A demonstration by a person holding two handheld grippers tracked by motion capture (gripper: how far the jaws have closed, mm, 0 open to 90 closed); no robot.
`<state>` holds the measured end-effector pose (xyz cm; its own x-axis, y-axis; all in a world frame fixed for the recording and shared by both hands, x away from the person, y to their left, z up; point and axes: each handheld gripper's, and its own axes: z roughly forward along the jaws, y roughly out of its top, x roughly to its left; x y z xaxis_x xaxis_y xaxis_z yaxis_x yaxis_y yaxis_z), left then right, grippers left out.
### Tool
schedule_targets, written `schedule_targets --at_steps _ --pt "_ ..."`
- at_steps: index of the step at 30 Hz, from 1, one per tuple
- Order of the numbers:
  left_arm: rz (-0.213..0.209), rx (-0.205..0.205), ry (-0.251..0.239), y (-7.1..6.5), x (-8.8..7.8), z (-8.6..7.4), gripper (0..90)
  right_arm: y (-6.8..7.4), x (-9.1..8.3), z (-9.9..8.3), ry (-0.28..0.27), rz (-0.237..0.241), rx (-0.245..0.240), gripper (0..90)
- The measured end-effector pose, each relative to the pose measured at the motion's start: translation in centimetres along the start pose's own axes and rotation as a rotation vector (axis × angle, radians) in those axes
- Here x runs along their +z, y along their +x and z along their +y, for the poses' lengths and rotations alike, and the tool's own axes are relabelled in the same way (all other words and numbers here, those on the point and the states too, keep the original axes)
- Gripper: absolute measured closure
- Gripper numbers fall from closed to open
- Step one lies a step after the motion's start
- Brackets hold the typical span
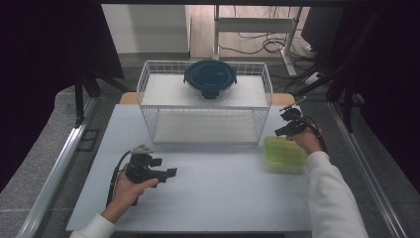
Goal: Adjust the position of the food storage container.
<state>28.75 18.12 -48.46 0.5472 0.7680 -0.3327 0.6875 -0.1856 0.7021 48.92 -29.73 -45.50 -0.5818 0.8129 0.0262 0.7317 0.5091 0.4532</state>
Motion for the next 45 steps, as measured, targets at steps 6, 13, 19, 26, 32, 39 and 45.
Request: schedule_targets --at_steps 6,13,19,26,32,39,45 --pt "-0.004 -0.003 0.002 0.0 0.1 0.0 21.6 1.4 -0.2 -0.7 -0.003 0.029 -0.054 88.8" --pt "-0.006 -0.005 -0.001 0.0 0.0 0.0 21.6 2.3 -1.0 -1.3 -0.018 0.027 -0.064 88.8" --pt "-0.002 -0.008 -0.002 0.0 -0.1 0.0 21.7 0.9 -4.0 -2.8 -0.117 -0.012 0.012 88.7" --pt "0.002 -0.007 0.001 -0.1 0.0 0.0 21.8 -0.9 -6.6 -6.1 -0.182 -0.072 0.107 88.7" --pt "0.005 -0.008 0.005 -0.1 0.1 0.1 21.8 -2.4 -6.6 -8.8 -0.178 -0.107 0.169 88.7" --pt "0.014 -0.006 0.014 -0.1 0.4 0.0 21.8 -3.9 -4.9 -10.5 -0.125 -0.122 0.210 88.7" --pt "0.017 -0.001 0.016 -0.1 0.4 0.0 21.8 -3.5 -4.1 -10.2 -0.087 -0.123 0.185 88.8"
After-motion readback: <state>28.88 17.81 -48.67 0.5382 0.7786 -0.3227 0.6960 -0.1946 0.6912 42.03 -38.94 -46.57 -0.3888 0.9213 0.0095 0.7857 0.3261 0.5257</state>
